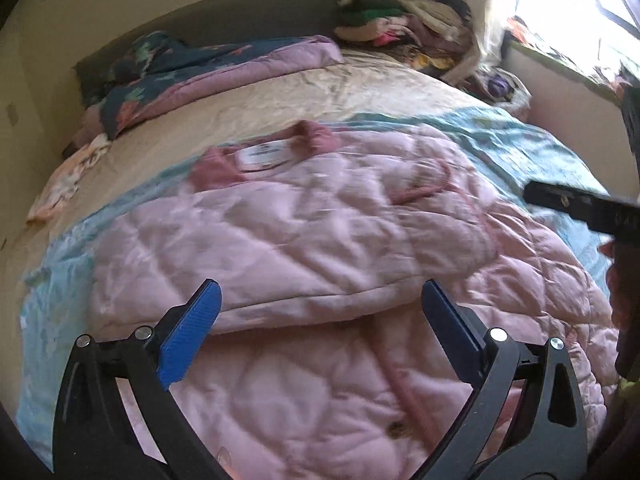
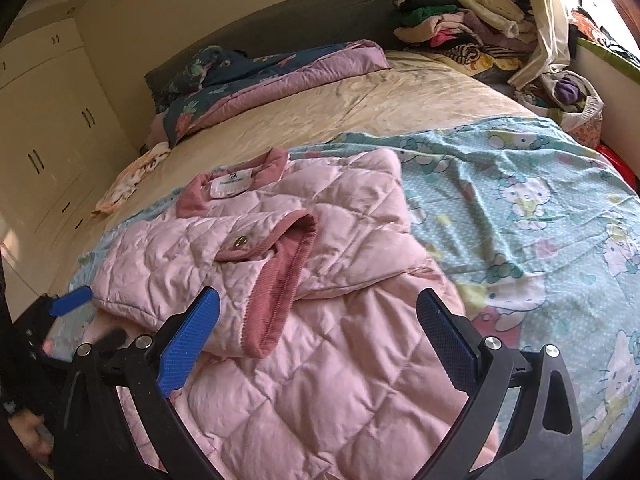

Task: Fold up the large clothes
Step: 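Grasp the ribbed cuff of the folded sleeve with the right gripper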

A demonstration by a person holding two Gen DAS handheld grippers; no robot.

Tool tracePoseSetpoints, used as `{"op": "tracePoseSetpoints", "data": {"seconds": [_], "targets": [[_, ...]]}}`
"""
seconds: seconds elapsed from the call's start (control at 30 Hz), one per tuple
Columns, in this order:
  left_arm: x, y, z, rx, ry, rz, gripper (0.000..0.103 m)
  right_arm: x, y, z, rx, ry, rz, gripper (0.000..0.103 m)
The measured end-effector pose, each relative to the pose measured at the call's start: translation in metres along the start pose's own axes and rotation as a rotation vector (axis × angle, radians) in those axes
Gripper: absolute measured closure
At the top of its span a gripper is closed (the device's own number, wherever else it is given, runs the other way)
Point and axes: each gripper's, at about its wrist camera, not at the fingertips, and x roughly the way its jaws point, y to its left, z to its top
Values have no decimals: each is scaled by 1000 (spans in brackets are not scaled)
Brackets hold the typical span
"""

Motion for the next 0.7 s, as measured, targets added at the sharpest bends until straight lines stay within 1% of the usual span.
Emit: {"op": "tracePoseSetpoints", "data": {"seconds": [0.2, 0.33, 0.43, 0.47, 0.6, 0.7], "targets": [[-7, 62, -5, -102, -15, 64, 10, 20, 10, -6, 13, 57, 29, 5], [-12, 98, -9, -176, -31, 73, 9, 33, 17, -11, 42, 93, 73, 6], [-11, 121, -12, -213, -37, 77, 10, 45, 22, -14, 70, 130, 84, 17], [-11, 126, -14, -217, -39, 80, 9, 51, 23, -15, 87, 143, 87, 19], [-9, 150, -16, -233, -50, 92, 9, 65, 26, -18, 151, 162, 103, 24], [-7, 166, -18, -258, -62, 81, 10, 71, 30, -18, 177, 173, 107, 26]]}}
